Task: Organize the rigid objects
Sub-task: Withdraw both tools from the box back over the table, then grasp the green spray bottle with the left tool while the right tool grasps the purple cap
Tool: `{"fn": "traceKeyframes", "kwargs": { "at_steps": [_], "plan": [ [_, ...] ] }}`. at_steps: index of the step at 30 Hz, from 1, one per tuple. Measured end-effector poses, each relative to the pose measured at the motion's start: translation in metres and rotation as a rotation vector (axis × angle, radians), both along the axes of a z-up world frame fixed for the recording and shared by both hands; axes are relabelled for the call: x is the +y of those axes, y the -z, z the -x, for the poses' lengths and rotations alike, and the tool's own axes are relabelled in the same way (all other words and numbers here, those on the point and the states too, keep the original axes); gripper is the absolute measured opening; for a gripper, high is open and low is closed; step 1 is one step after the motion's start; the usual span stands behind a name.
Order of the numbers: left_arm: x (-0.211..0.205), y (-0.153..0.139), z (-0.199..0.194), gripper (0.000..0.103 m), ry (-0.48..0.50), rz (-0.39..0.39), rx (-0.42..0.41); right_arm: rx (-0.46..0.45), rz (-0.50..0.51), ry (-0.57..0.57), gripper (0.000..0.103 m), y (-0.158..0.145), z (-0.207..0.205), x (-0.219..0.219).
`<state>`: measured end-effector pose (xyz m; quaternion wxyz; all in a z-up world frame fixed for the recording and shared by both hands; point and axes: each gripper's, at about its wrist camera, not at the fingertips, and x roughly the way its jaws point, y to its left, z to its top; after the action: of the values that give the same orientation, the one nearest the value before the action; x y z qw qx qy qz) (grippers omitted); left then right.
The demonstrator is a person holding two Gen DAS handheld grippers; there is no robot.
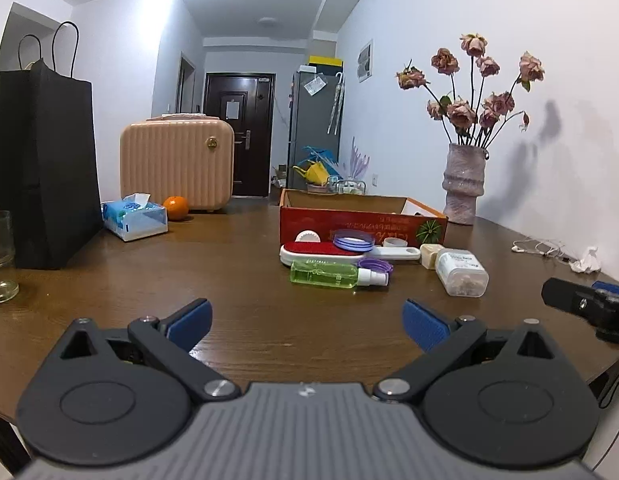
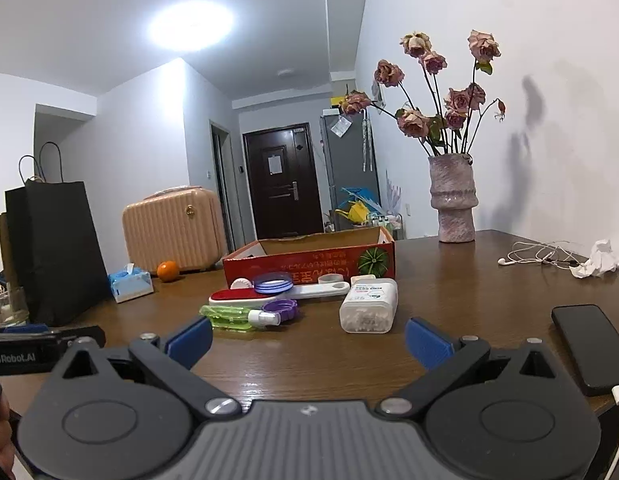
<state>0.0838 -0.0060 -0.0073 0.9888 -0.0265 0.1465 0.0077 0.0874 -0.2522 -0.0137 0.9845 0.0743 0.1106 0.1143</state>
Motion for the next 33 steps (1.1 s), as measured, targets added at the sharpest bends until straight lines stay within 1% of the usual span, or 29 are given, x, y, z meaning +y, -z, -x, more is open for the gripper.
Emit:
{"fn": "traceKeyframes", "kwargs": {
  "at_steps": [3,8,12,15,18,21,23,25,27,28,29,30,31,32,33],
  "plan": [
    [-0.002,0.002,-0.003,0.103,-0.003,-0.024,0.005,0.004,-0.007,0.0,0.103,-0.001,-0.002,-0.001],
    [-0.005,0.0,-0.012,0.103,-0.001,-0.028,0.011,0.013,-0.005,0.011,0.103,0.001,-0.01,-0.005],
    [-0.013,0.0,-0.025,0.103,0.009,-0.059,0.021,0.033,-0.011,0.024,0.103,0.003,-0.023,-0.01],
    [-0.016,0.0,-0.04,0.103,0.014,-0.082,0.037,0.065,-0.003,0.006,0.098,0.005,-0.04,-0.01],
    [-0.016,0.0,-0.061,0.103,0.017,-0.075,0.076,0.104,0.0,-0.015,0.092,0.005,-0.062,-0.01],
    [-0.015,0.002,-0.084,0.103,0.026,-0.071,0.108,0.136,0.008,-0.032,0.081,0.005,-0.09,-0.007],
    [-0.014,0.003,-0.1,0.103,0.023,-0.074,0.123,0.159,0.003,-0.06,0.071,0.006,-0.107,-0.003],
    [-0.014,0.004,-0.117,0.103,0.032,-0.091,0.134,0.19,0.0,-0.092,0.068,0.007,-0.124,0.003],
    [-0.016,0.005,-0.136,0.097,0.062,-0.134,0.131,0.214,0.015,-0.123,0.063,0.009,-0.143,0.011],
    [-0.017,0.007,-0.145,0.092,0.093,-0.158,0.123,0.222,0.022,-0.135,0.061,0.01,-0.151,0.015],
    [-0.017,0.008,-0.158,0.089,0.15,-0.197,0.115,0.234,0.026,-0.148,0.06,0.01,-0.162,0.019],
    [-0.018,0.009,-0.169,0.088,0.196,-0.243,0.114,0.241,0.028,-0.158,0.06,0.009,-0.17,0.022],
    [-0.017,0.009,-0.182,0.083,0.236,-0.28,0.121,0.246,0.031,-0.168,0.06,0.009,-0.178,0.025],
    [-0.016,0.009,-0.194,0.074,0.279,-0.3,0.139,0.244,0.033,-0.174,0.06,0.008,-0.184,0.027],
    [-0.014,0.008,-0.208,0.072,0.309,-0.32,0.169,0.242,0.034,-0.176,0.06,0.007,-0.19,0.029]
  ]
}}
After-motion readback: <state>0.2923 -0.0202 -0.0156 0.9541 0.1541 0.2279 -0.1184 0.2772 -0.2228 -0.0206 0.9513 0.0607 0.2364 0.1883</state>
